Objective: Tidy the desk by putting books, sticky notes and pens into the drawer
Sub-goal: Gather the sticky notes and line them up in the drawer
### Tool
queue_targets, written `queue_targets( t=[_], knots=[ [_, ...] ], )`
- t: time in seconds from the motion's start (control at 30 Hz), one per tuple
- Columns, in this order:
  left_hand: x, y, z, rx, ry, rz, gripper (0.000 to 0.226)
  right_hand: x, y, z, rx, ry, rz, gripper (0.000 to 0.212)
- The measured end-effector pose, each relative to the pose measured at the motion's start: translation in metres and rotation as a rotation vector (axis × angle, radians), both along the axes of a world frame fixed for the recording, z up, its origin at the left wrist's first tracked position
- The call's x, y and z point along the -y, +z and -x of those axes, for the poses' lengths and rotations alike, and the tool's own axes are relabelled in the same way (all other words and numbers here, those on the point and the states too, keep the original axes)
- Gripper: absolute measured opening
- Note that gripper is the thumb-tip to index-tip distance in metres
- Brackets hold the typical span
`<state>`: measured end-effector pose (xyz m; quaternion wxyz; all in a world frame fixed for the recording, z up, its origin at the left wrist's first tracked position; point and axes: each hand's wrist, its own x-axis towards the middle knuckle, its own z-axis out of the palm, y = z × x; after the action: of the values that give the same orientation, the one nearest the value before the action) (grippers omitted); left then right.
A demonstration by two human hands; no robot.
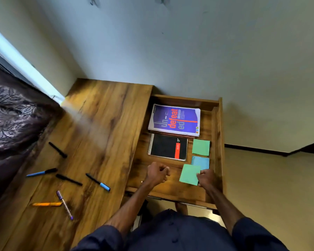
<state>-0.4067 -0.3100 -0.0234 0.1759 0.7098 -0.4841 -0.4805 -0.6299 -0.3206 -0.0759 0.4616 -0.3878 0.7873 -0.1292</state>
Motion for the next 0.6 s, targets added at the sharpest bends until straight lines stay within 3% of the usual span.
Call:
queue_targets(
  t=[0.27,0.6],
  knots=[
    [-0.006,-0.01,0.014,0.017,0.005,-0.074,0.024,-0.011,-0.005,0.017,-0.266,0.302,-0.13,0.036],
    [0.0,-0.016,0.028,0.038,-0.053,-0.118,0.02,0.002,0.0,0.017,-0.36,0.576,-0.072,0.034]
  ],
)
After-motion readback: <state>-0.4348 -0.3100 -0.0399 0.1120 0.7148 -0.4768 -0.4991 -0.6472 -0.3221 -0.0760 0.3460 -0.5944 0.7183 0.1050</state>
